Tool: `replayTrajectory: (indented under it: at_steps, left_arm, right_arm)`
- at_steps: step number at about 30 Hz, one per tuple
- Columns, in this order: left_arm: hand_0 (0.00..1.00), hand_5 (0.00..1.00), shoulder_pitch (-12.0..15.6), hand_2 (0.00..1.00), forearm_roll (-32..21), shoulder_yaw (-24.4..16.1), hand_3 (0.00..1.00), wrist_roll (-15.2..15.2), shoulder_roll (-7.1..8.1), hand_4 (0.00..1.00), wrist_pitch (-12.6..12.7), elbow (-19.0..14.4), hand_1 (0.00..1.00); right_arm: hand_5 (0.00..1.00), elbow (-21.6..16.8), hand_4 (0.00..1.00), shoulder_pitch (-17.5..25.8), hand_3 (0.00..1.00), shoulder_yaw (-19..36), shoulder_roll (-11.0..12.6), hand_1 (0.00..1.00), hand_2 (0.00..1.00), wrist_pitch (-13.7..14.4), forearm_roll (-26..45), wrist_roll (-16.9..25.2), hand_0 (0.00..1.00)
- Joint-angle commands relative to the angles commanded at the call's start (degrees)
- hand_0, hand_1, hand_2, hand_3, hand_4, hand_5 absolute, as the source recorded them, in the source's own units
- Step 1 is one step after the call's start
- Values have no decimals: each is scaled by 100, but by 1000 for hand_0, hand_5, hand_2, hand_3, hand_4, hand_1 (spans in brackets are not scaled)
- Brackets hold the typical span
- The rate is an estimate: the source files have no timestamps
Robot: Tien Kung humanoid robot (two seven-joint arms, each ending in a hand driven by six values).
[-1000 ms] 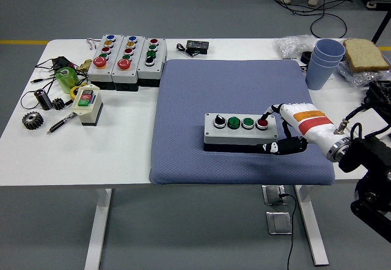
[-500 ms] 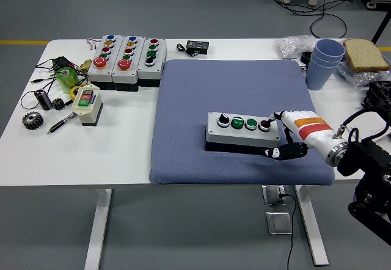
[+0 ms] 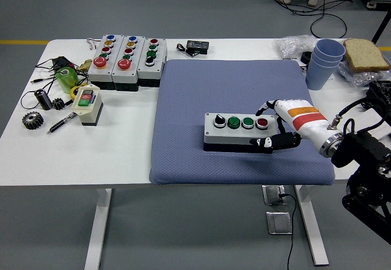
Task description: Pick up the button,place it on the desk,press the button,press the button
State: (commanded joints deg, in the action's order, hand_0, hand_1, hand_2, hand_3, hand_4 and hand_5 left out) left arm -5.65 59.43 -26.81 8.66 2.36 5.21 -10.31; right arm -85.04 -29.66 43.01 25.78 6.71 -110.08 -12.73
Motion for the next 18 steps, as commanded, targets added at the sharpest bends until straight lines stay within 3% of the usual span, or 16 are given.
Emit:
replayTrajectory:
  at_steps: [18]
  left_arm:
    - [624,655,-8,673,38,-35,590,7,1,342,0,0,662]
  right_arm:
    - [567,155,949,-96,654,-358,-88,2,163,-85,56,-53,130]
